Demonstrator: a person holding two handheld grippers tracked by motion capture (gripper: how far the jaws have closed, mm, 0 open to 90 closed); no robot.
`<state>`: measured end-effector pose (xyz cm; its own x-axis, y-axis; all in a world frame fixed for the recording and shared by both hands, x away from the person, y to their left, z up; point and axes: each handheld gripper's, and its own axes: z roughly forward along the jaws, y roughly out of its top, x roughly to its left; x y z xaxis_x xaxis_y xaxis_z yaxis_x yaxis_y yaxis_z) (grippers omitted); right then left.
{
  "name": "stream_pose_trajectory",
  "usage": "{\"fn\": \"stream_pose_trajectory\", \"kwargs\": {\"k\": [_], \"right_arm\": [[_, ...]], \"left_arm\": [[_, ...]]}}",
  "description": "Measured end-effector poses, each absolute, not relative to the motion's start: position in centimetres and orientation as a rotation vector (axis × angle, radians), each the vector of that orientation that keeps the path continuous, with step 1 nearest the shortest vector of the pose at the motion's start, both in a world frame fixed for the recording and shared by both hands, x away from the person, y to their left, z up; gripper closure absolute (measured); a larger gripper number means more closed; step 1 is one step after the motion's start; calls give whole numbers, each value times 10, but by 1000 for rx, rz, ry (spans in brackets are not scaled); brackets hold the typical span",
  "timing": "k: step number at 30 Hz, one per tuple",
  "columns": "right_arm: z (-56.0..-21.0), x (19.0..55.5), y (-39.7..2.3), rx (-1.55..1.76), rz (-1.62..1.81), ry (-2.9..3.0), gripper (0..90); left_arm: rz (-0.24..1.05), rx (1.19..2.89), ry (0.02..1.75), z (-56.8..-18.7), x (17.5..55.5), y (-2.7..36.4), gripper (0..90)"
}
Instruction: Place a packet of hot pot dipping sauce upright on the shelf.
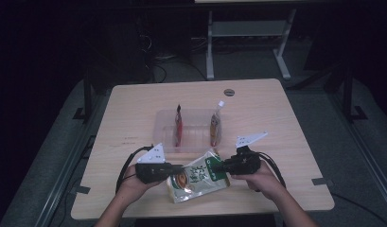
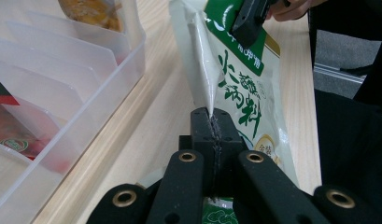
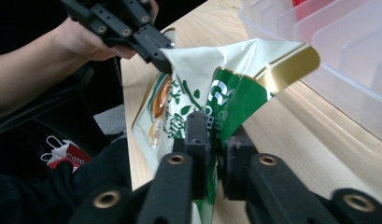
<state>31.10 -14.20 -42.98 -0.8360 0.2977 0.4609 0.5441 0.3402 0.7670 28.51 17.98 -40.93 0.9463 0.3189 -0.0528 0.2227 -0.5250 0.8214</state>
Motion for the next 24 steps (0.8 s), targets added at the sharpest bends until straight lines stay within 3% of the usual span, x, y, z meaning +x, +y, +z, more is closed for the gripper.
{"fn": "stream_pose_trajectory", "kwargs": {"k": [12, 15, 16, 20, 24], "right_arm": [[-428, 309, -147, -687, -1549, -2328, 900], [-427, 308, -148, -672, -1568, -2299, 900], [-426, 307, -148, -657, -1582, -2288, 900], [-422, 304, -147, -634, -1610, -2266, 900], [-412, 301, -152, -620, -1685, -2222, 900]], "left_arm": [[145, 2118, 383, -410, 289, 180, 888], [153, 2116, 389, -412, 290, 180, 855], [183, 2124, 402, -413, 291, 178, 790], [212, 2117, 435, -411, 292, 181, 707], [238, 2090, 464, -407, 292, 189, 704]]}}
